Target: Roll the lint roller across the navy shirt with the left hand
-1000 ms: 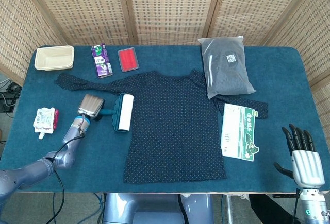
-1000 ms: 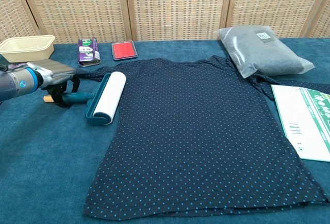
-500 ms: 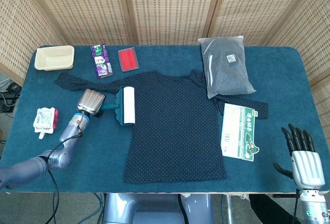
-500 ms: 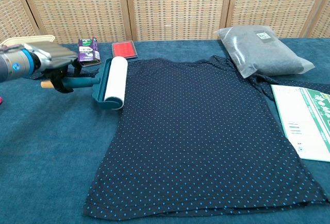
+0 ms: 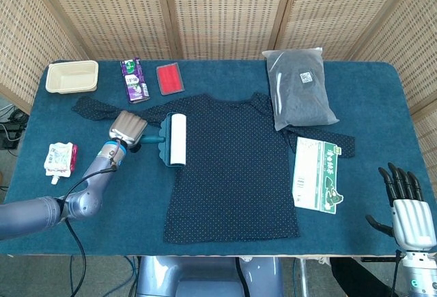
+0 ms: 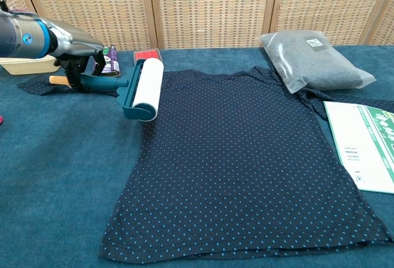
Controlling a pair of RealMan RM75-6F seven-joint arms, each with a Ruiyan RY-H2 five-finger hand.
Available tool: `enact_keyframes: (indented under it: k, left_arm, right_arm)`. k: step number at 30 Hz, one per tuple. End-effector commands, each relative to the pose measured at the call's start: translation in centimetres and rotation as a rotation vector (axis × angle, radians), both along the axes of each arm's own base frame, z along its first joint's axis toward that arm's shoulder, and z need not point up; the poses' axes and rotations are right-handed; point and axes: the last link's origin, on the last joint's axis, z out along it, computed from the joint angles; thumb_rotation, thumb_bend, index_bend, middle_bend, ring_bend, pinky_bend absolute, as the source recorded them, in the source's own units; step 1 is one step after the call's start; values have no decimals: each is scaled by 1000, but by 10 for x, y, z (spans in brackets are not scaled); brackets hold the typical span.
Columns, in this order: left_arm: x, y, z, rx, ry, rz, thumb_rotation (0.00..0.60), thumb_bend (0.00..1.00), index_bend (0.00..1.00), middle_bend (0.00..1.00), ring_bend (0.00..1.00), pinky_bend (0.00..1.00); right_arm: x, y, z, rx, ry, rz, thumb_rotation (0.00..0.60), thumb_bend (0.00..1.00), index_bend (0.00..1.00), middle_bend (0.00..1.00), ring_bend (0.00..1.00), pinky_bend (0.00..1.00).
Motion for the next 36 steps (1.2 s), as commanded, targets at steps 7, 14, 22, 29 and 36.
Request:
enact_keyframes:
  k: [7,14,22,29,36]
  left_arm:
    - [5,-2,-6,-10,63,8,600,1000,918,666,572,603]
    - [4,0,-11,-22,103,29,600,1000,920,668,572,607]
    - [10,0,-31,-51,142,48,600,1000,921,669,572,607]
    - [18,-1,-49,-62,189,34,600,1000,921,669,572,614]
    - [31,-3,-67,-63,239,8,600,1000,926,685,582,639]
  right_arm:
    - [0,0,-2,8,-2,-1,600,113,0,0,0,0]
    - [-1,0,-1,10,-7,-3,600,113,0,0,0,0]
    - [-2,-1,-3,20,-10,-7,600,113,0,0,0,0]
    - [-3,-1,-3,26,-17,-11,600,113,0,0,0,0]
    - [-5,-2,-3,30,-28,-17,600,113,0,0,0,0]
